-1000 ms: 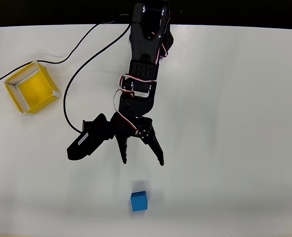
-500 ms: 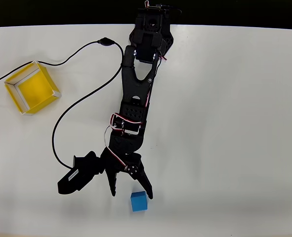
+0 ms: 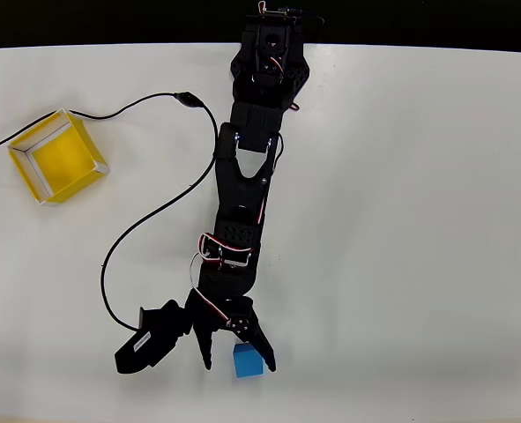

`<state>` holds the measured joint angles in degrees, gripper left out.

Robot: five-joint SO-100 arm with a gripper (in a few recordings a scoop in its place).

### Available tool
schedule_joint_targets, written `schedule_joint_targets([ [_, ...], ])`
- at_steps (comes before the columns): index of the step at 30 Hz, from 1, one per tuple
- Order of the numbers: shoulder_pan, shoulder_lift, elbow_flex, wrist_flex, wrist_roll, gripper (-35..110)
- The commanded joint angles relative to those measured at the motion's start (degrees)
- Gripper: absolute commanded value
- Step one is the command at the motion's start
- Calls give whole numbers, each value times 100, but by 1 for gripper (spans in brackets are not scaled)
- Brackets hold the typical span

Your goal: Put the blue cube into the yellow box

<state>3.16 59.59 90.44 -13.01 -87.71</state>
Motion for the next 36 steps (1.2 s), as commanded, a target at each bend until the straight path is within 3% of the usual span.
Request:
schedule_joint_targets([
  [1, -62, 193, -694, -404, -123, 53],
  [29, -264, -958, -1310, -475, -44, 47],
  [36, -334, -1099, -1345, -483, -158, 37],
])
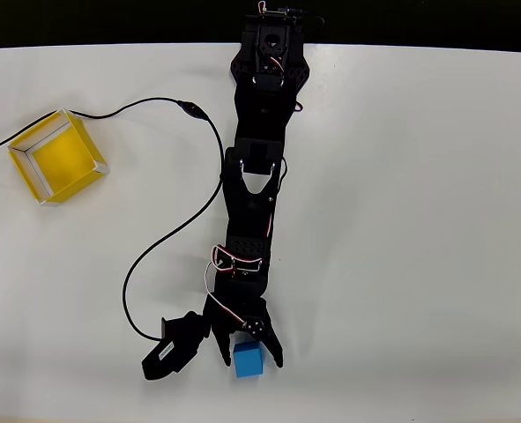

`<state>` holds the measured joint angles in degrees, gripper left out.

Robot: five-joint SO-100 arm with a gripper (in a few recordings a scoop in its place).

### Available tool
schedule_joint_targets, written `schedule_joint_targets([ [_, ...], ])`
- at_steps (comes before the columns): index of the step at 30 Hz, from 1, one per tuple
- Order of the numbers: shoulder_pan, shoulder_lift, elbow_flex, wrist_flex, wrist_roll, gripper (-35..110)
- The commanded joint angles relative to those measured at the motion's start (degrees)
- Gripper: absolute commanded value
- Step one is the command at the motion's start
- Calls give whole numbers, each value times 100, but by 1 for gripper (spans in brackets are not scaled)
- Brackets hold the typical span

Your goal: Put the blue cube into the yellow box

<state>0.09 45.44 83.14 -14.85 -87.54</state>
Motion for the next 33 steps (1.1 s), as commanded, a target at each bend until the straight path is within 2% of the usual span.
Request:
schedule_joint_targets([
  [1, -26, 290, -633, -316, -202, 34],
  [13, -18, 158, -773, -123, -853, 15],
  [19, 62, 299, -721, -53, -1081, 10],
  [26, 316, 1362, -448, 316, -1072, 9],
  [33, 809, 3173, 861, 633, -932, 10],
])
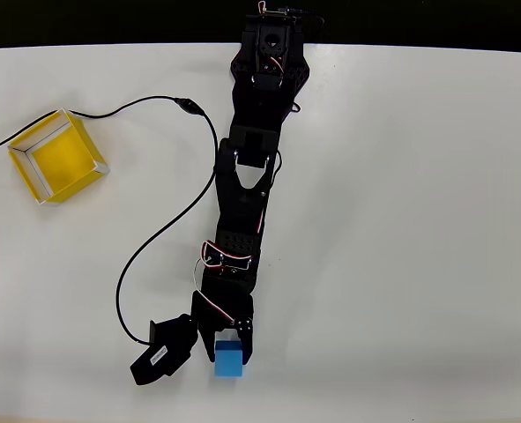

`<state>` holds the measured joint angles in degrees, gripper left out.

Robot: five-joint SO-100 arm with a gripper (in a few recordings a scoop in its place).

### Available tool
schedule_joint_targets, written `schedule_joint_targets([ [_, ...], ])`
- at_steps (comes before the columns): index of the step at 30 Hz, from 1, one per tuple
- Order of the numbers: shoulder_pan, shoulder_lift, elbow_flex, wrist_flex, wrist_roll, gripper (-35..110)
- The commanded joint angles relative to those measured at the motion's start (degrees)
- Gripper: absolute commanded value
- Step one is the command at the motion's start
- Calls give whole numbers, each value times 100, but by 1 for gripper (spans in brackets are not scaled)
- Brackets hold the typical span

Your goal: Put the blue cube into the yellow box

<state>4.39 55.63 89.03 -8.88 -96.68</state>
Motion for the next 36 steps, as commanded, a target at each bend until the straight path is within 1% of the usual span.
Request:
schedule_joint_targets([
  [1, 466, 2364, 439, 62, -9, 10],
  [10, 1556, 4298, 1898, 308, -53, 10],
  [14, 2320, 5168, 2470, 536, -44, 10],
  [19, 3357, 5924, 3103, 589, -79, 10],
  [21, 3744, 6100, 3313, 650, -70, 10],
  [28, 4878, 6205, 3814, 378, -114, 10],
  [36, 5774, 6029, 3867, 220, 62, 10],
])
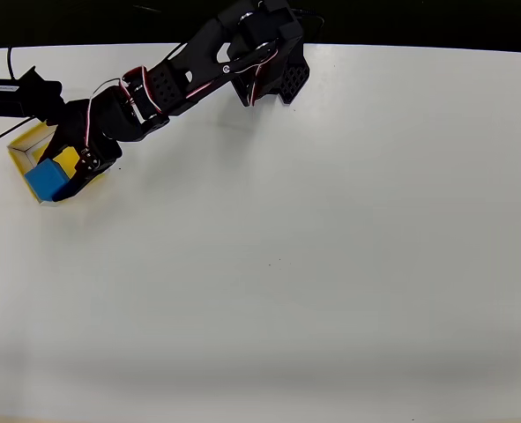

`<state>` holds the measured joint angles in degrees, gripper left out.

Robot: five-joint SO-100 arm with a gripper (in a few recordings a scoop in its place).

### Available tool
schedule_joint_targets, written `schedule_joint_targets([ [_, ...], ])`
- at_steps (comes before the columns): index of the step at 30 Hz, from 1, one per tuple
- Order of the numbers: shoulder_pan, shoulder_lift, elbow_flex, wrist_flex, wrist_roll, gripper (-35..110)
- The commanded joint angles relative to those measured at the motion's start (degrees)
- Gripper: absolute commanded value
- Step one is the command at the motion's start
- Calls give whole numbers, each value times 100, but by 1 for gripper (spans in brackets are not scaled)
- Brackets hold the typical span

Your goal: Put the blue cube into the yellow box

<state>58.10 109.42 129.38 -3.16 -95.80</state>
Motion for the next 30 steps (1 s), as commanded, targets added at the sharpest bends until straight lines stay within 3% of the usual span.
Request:
schedule_joint_targets([
  [1, 492, 606, -158, -378, -44, 10],
  [8, 896, -132, -264, -923, -149, 10],
  [23, 853, -1907, -1582, -1011, 18, 11],
  [30, 809, -2575, -1731, -1494, 290, 23],
])
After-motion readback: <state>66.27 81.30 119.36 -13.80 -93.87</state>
